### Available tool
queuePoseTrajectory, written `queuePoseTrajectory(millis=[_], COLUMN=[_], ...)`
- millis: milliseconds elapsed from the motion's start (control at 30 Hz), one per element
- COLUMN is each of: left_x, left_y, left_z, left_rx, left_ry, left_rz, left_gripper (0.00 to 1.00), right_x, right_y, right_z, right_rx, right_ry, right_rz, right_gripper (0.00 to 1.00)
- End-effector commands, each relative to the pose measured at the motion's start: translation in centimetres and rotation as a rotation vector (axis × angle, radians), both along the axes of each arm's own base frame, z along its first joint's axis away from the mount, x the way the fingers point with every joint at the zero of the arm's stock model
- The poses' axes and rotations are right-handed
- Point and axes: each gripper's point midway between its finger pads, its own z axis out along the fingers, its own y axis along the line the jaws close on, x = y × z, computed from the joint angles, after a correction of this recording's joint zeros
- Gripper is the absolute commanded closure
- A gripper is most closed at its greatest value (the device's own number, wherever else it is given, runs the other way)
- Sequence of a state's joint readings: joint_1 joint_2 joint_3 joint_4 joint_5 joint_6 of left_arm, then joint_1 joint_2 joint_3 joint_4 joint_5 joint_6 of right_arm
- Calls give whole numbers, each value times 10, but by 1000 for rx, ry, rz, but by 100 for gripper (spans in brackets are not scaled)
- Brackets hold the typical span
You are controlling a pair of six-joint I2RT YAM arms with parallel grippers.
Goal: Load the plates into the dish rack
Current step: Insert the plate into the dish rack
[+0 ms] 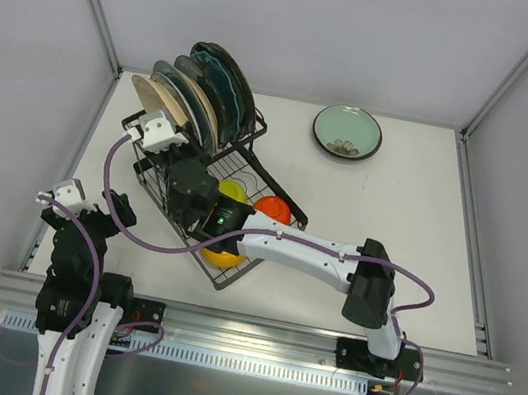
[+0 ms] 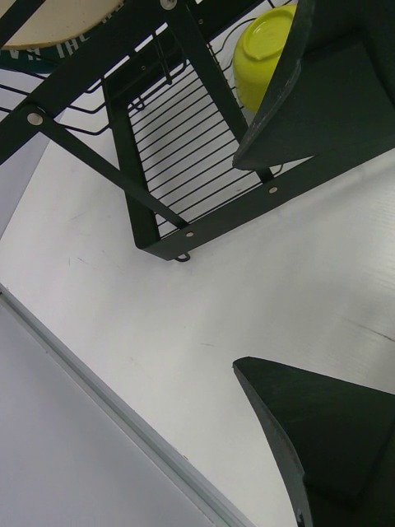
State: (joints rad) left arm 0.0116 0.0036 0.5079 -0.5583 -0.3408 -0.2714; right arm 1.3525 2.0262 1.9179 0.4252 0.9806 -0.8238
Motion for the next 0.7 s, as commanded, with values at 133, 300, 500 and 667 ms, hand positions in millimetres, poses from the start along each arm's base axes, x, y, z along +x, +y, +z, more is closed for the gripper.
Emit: queuePoseTrajectory(millis=[133,300,500,667], left_x=[-12,-12,-12,-13], left_y=[-3,-3,-3,-3], left_z=[29,30,29,30], left_rx=[22,21,22,22], left_ry=[-175,-177,-175,-177], left_rz=[-23,-21,-21,-21], left_gripper=[2,2,2,2], right_x=[1,5,5,4], right_y=[-18,-21,-26,-32], right_z=[52,50,59,74], right_rx=[231,212,239,276], right_ry=[-22,-23,-59,-77], right_rz=[-62,-119,-158,-160], right_gripper=[99,99,99,99])
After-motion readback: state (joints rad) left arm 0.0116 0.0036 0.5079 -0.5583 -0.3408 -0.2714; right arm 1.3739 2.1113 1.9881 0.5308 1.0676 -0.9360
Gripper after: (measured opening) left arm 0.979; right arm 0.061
